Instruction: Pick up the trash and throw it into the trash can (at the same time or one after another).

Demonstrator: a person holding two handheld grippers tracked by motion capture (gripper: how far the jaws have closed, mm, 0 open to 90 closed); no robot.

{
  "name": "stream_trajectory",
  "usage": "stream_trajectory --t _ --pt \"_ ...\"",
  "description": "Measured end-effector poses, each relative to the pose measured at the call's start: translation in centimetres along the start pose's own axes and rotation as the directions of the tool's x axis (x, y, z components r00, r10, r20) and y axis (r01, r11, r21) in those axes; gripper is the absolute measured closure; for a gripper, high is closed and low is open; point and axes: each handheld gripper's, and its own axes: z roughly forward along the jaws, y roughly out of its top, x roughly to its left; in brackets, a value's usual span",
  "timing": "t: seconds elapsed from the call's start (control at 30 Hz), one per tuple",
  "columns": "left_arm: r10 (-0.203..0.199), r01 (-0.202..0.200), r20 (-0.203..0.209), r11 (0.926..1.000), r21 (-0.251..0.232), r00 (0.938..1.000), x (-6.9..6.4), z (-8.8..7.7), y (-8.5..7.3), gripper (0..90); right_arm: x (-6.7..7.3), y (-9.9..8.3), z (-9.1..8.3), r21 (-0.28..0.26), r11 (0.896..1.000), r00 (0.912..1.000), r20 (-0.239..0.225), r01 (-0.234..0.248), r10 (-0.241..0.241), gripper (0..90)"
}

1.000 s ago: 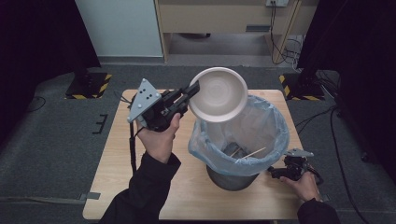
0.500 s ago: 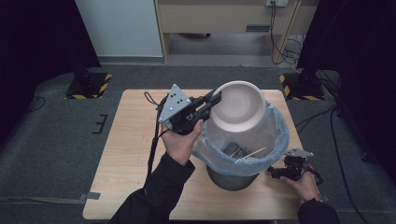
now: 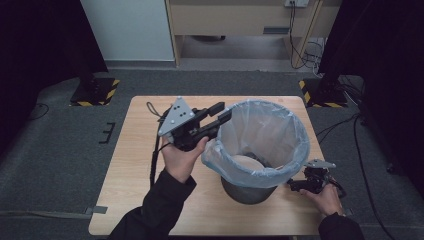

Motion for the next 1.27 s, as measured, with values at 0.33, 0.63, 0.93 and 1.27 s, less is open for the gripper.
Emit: stream_trajectory --t 0.33,0.63,0.93,1.27 --pt "0.005 0.010 -0.144 0.9949 0.101 0.9896 2.7 -7.0 -3.3 45.5 0.0 0.0 0.0 0.000 1.000 1.0000 0.000 0.000 0.000 0.8" --pt "-0.021 0.077 -0.208 0.9605 0.267 0.9779 4.2 -10.1 -9.7 33.6 0.0 0.0 0.0 0.000 1.000 1.0000 0.001 -0.001 0.001 0.7" --pt "-0.037 0.192 -0.314 0.8560 0.480 0.9489 6.1 -13.3 -16.8 21.6 0.0 0.0 0.0 0.000 1.000 1.0000 0.000 -0.002 0.002 0.8" --pt "-0.042 0.364 -0.469 0.6918 0.623 0.8821 9.8 -17.0 -22.0 16.0 0.0 -0.1 -0.1 0.001 1.000 1.0000 -0.005 0.004 -0.004 0.7"
